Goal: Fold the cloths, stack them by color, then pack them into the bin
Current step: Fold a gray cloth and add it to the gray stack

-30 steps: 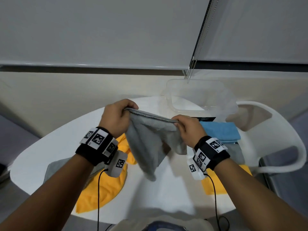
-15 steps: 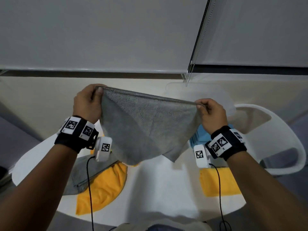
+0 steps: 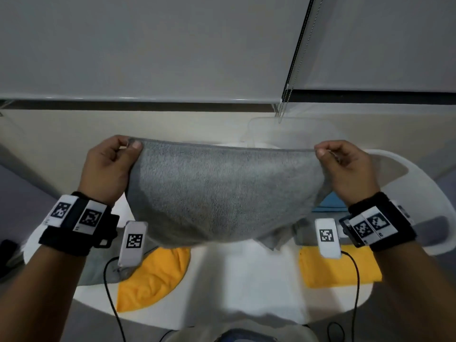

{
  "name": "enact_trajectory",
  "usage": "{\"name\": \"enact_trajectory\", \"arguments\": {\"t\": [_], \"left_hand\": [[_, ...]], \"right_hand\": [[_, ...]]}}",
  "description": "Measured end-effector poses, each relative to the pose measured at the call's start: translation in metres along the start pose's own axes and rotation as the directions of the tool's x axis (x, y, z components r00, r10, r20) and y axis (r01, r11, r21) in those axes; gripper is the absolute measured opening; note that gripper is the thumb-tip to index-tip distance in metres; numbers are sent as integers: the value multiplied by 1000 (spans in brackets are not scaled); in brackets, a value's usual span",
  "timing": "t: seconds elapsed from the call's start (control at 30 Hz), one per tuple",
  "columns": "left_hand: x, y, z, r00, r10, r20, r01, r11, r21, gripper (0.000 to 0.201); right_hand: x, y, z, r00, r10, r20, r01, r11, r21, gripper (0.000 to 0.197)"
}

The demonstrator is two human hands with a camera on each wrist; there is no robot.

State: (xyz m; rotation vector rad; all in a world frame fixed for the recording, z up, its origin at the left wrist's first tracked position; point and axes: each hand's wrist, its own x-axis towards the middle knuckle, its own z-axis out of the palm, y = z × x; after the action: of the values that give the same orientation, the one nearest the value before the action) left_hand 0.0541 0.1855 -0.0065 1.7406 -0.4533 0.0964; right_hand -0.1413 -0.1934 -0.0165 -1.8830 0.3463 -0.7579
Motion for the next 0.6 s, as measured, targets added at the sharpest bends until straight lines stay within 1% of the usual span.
{"name": "enact_trajectory", "arguments": {"t": [0.07,0.13,0.23,0.3,0.37,0.4,0.43,0.47,0.5,0.53,0.57,0.6], "left_hand": [[9,-3,3,999,-23,-22,23,1000,-11,16],[18,-19,10,999,-47,-16,47,998,31,17],[29,-56,27,994,-105,-4,105,982,156,12],[31,-86,37,983,-184,-15,181,946,268,12],[28,-112,43,957,-290,-10,279,913,299,27],[25,-123,44,939,-344,2,326,891,316,37],[19,-131,45,916,-401,24,364,855,370,47],[13,-143,46,899,-435,48,368,812,452,59],[4,-152,46,887,-456,73,354,772,529,69],[-7,-161,45,885,-457,85,330,747,577,74],[-21,-165,44,892,-443,92,303,737,604,71],[-35,-170,42,905,-412,109,262,739,621,62]], "right_hand": [[9,2,5,1000,-3,-18,3,999,-51,10],[18,16,16,1000,29,-6,-29,992,-126,5],[31,43,39,995,98,22,-88,959,-271,5],[33,62,56,989,148,25,-132,935,-328,7],[30,81,70,980,197,42,-171,923,-344,6],[25,89,75,971,230,63,-195,920,-340,8],[18,96,78,960,265,93,-216,908,-358,13],[8,103,79,950,283,135,-205,886,-416,21],[-5,107,79,946,262,191,-137,857,-497,30],[-20,111,78,942,207,265,-26,831,-556,36],[-36,115,77,926,144,350,91,814,-574,38],[-54,117,77,892,114,438,174,807,-564,38]]}}
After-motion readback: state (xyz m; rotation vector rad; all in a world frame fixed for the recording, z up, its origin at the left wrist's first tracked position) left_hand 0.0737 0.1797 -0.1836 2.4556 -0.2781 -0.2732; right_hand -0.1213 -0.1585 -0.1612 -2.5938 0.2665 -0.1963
